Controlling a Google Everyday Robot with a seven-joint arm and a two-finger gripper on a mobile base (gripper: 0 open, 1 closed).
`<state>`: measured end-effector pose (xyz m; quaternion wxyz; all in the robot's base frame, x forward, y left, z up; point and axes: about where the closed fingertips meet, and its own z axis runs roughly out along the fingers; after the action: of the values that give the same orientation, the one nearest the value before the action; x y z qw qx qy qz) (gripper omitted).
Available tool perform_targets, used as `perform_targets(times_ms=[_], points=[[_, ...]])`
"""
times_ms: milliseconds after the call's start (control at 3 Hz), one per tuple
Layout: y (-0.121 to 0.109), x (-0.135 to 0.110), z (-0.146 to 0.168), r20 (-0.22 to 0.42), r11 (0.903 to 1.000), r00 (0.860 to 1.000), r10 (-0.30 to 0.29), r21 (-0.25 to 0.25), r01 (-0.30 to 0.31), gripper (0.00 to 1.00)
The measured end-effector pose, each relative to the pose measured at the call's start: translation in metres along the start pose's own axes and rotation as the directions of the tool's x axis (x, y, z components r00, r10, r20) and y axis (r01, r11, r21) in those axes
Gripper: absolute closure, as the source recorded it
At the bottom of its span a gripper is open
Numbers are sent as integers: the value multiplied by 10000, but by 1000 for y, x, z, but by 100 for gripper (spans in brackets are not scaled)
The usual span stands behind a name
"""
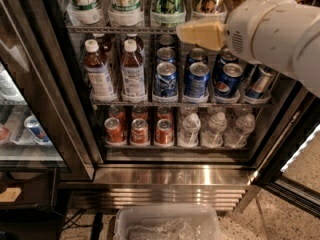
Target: Pick orange can from top shelf of fridge
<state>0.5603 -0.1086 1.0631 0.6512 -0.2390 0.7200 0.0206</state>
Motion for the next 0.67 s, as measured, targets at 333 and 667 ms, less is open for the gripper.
perform_targets(times_ms=[333,667], points=[[5,-13,23,707,9999,9974,144,-30,-142,27],[7,-21,34,1210,9999,9926,120,67,-129,34]])
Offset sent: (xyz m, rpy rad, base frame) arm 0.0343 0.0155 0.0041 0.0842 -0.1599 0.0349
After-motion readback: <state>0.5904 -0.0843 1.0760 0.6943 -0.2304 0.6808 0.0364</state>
